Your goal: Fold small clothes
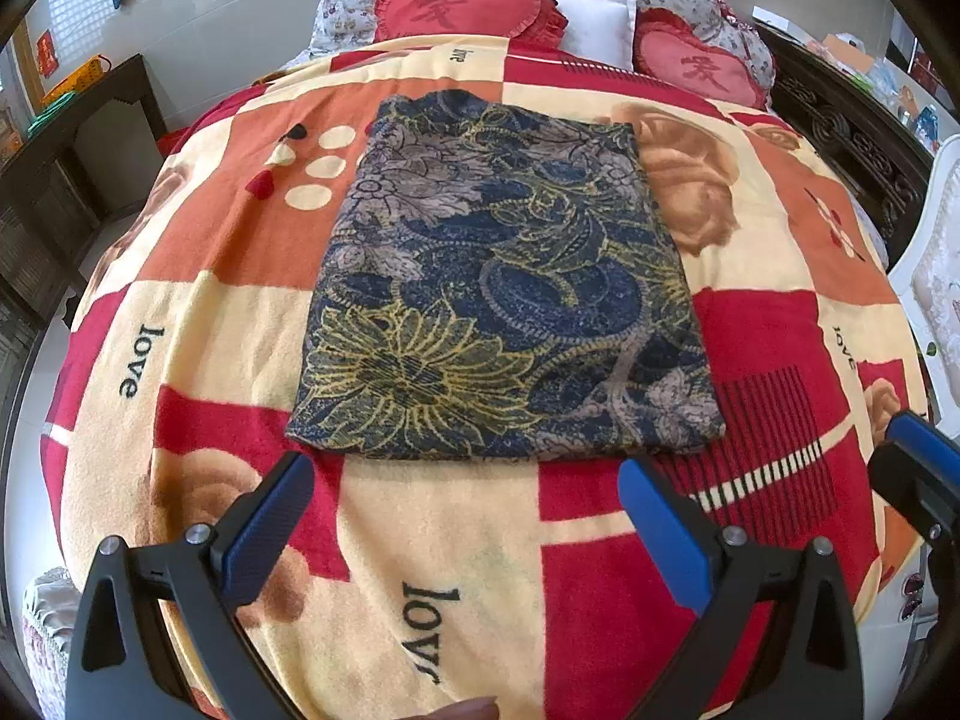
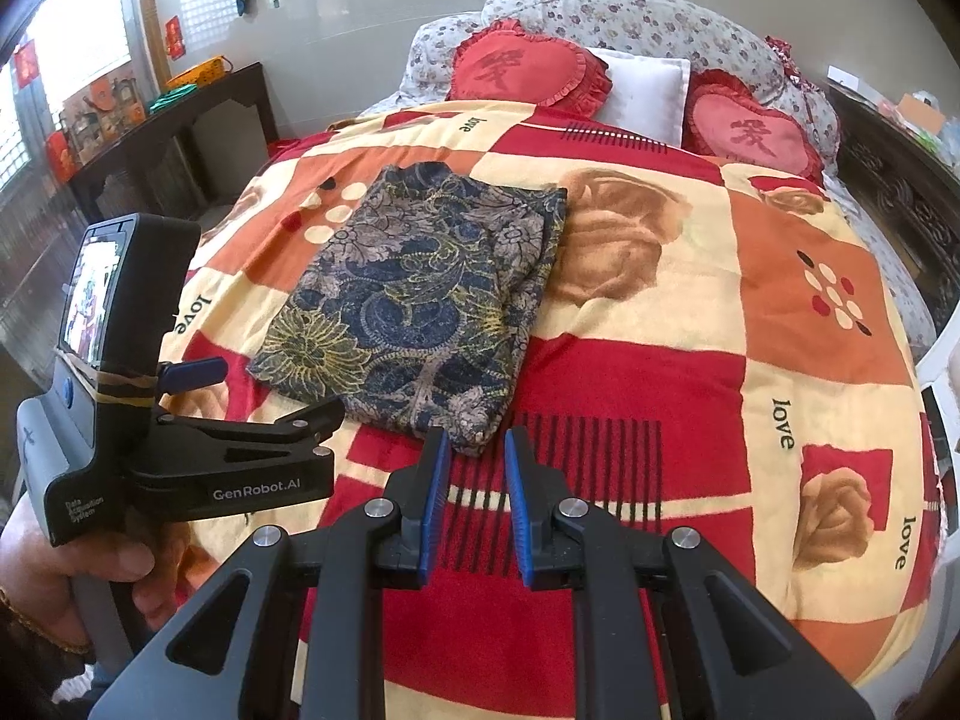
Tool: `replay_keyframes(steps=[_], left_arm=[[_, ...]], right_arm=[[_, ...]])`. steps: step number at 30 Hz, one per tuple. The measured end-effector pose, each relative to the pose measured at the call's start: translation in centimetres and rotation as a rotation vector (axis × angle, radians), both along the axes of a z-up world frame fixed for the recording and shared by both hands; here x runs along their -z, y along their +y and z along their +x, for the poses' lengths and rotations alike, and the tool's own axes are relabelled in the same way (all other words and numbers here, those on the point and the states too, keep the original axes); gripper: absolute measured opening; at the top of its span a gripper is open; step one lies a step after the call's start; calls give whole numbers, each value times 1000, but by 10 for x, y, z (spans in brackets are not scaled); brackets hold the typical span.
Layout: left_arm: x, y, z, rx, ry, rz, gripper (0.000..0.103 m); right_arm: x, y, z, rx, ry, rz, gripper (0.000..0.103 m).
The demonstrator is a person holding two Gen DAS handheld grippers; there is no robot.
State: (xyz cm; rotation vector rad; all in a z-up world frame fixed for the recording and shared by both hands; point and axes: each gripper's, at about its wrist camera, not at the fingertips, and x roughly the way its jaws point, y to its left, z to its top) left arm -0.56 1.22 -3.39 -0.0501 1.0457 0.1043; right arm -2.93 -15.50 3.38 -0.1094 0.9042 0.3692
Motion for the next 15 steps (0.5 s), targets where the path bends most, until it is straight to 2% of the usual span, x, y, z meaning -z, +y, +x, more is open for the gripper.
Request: replay_keyframes(steps=[15], left_arm=[[-1,1,-1,-3,0,-3,103]], right_arm=[[0,0,1,-3,-2,0,32]])
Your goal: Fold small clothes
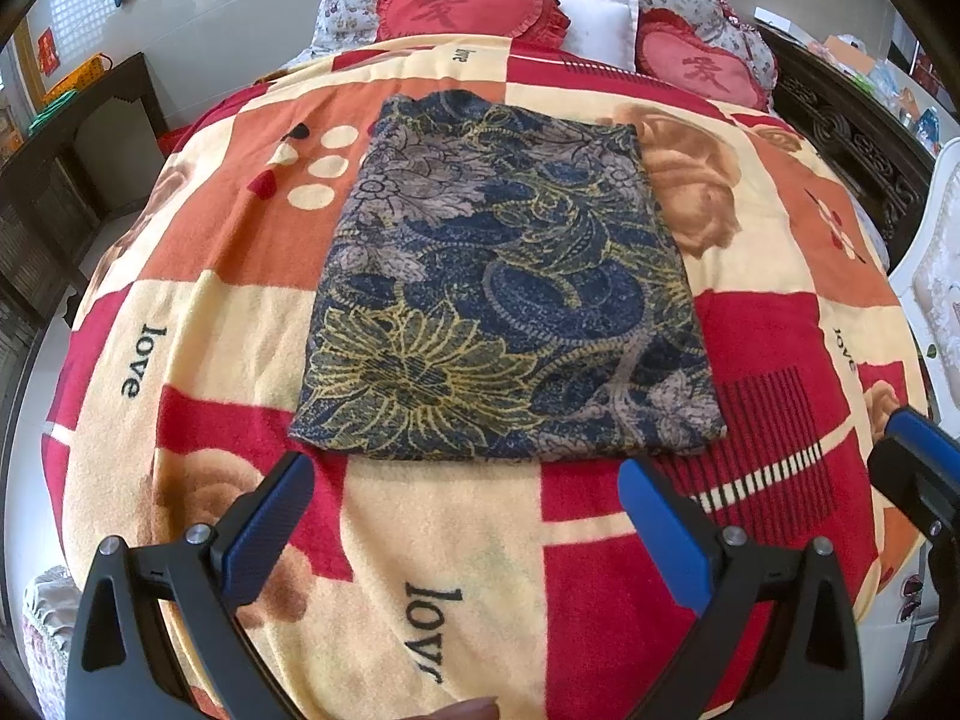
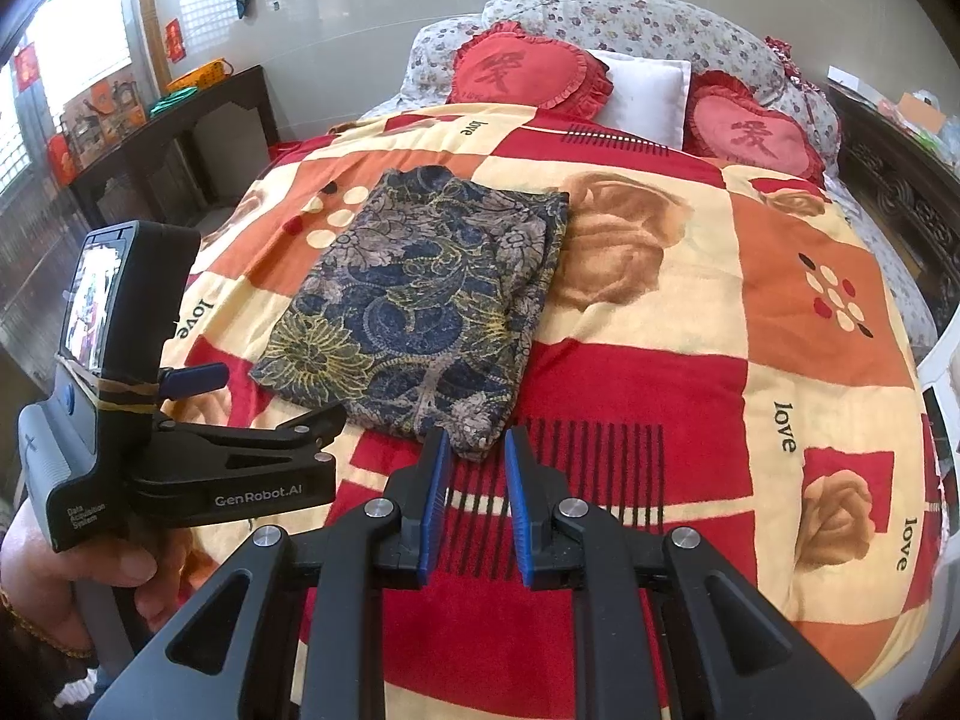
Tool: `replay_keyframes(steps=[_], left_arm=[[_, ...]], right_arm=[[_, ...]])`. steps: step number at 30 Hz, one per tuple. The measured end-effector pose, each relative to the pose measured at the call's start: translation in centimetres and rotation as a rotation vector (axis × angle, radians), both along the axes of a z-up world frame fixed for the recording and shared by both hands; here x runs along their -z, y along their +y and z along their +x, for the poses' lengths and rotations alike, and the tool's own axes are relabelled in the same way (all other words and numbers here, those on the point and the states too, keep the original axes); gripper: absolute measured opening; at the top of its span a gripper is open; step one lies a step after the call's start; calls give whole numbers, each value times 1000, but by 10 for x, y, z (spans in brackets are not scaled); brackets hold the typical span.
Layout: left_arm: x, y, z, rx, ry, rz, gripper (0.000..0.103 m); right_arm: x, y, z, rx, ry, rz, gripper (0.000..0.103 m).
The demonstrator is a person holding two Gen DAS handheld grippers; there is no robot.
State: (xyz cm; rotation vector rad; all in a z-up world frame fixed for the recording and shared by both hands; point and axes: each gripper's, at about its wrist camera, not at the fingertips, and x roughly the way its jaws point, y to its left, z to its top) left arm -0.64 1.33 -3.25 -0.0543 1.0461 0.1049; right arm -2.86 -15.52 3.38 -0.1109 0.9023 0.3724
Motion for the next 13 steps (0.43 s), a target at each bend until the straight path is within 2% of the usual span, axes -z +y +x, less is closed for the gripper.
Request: replay_keyframes(steps=[9,13], left_arm=[[-1,3,-1,-10,-8,-21,103],[-2,2,-2,-11,-16,-5,103]], right_arm=[[-2,6,3,-1,-1,7,32],[-1,5,2,-1,-1,9,32]])
